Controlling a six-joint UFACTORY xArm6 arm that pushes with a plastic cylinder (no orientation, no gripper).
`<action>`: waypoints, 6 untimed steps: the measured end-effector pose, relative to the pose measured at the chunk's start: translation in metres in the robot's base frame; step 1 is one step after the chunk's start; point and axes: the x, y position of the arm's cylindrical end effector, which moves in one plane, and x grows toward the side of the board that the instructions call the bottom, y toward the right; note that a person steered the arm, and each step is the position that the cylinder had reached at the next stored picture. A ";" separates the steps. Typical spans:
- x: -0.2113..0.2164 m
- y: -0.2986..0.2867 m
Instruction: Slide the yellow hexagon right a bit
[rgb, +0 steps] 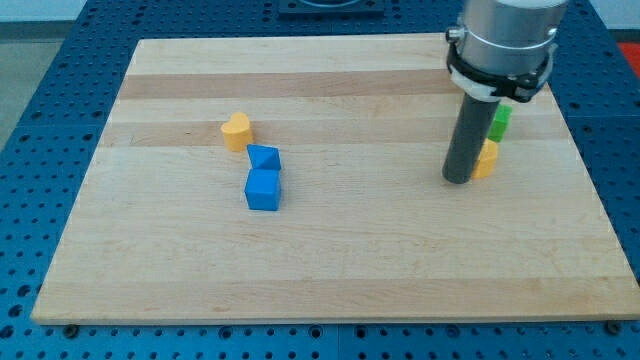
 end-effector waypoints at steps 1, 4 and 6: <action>-0.001 0.005; -0.011 -0.017; -0.019 0.024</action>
